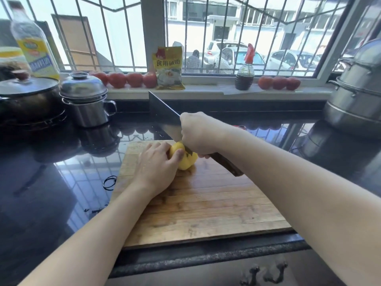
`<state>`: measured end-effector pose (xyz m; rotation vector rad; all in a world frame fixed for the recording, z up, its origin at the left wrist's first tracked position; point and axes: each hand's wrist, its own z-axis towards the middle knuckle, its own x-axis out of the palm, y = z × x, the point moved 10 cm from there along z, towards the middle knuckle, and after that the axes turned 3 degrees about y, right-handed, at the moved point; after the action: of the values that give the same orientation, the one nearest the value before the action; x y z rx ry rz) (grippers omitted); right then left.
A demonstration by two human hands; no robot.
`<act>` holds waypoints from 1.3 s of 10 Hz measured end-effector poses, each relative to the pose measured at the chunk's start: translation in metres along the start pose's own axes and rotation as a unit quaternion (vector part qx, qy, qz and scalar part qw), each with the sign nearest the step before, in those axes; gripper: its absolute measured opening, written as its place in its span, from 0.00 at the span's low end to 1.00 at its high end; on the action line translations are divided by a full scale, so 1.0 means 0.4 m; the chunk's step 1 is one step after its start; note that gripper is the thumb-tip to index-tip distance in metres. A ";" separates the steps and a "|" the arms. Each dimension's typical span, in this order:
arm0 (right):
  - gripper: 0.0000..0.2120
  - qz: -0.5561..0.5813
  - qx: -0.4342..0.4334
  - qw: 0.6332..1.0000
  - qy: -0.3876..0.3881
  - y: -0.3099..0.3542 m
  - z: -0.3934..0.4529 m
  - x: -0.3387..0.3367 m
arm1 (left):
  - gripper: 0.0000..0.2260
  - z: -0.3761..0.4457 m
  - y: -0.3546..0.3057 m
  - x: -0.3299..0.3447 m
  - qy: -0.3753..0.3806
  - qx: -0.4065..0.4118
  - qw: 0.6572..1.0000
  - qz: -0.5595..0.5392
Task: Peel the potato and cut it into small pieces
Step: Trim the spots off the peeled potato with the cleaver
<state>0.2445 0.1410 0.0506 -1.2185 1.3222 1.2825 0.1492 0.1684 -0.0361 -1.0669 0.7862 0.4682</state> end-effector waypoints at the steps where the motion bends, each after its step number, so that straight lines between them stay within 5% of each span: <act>1: 0.04 0.015 -0.006 1.000 -0.017 -0.008 -0.016 0.003 | 0.15 0.002 0.003 0.003 0.005 -0.007 1.000 0.013; 5: 0.04 -0.015 0.042 0.999 -0.021 -0.084 -0.160 0.040 | 0.19 0.024 0.032 0.015 0.017 -0.054 0.998 -0.003; 7: 0.05 -0.027 0.060 0.997 0.033 -0.130 -0.221 0.044 | 0.16 0.016 0.008 0.024 0.031 -0.013 0.999 -0.004; 11: 0.03 0.067 0.094 0.993 0.038 -0.134 -0.275 0.089 | 0.20 0.025 0.026 0.016 -0.005 -0.065 0.996 0.059; 13: 0.06 0.027 0.093 0.992 0.075 -0.128 -0.296 0.070 | 0.12 0.024 0.029 0.017 -0.010 -0.087 0.995 0.048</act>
<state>0.2960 0.0225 0.0240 -1.1730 1.5568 1.0946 0.1491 0.1820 -0.0455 -1.1873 0.7917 0.6368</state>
